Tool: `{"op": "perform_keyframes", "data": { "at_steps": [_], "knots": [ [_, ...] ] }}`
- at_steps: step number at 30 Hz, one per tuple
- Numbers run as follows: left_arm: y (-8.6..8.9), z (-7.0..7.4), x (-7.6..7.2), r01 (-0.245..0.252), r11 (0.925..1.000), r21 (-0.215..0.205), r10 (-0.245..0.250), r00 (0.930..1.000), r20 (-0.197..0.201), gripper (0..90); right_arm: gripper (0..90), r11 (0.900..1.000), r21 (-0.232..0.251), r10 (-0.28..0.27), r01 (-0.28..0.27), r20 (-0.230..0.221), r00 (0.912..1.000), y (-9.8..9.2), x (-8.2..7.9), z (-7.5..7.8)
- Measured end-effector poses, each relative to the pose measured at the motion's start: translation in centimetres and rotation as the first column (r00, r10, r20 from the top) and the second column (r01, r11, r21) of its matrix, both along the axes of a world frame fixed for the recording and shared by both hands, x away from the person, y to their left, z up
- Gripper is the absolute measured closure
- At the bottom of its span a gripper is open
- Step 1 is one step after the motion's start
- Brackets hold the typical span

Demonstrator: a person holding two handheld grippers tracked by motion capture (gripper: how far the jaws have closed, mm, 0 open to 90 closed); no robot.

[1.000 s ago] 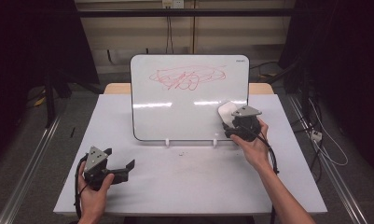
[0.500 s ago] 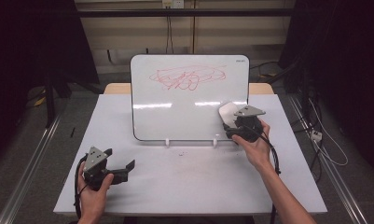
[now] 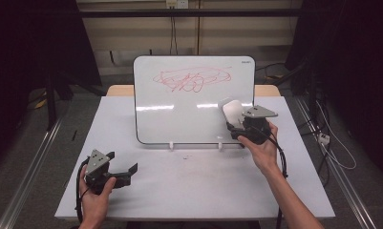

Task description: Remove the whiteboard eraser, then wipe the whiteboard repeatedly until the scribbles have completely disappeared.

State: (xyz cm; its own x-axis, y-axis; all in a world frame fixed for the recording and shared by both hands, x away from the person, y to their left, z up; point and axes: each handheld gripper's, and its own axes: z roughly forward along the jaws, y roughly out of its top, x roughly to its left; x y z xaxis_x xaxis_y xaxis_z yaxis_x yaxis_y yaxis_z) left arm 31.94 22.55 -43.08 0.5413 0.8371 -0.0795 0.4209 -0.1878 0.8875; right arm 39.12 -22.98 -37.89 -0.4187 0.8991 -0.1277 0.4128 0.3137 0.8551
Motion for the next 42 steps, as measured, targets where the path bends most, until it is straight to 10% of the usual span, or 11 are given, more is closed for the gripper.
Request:
{"op": "perform_keyframes", "data": {
  "at_steps": [42],
  "knots": [
    [0.1, -0.2, 0.8, 0.009, 1.0000, 0.001, -0.009, 0.9999, -0.014, 4.2, 31.1, 0.997, -0.005, -0.080, 0.082, 0.171, 0.9820, -0.3, 3.7, 6.2]
  ]
}}
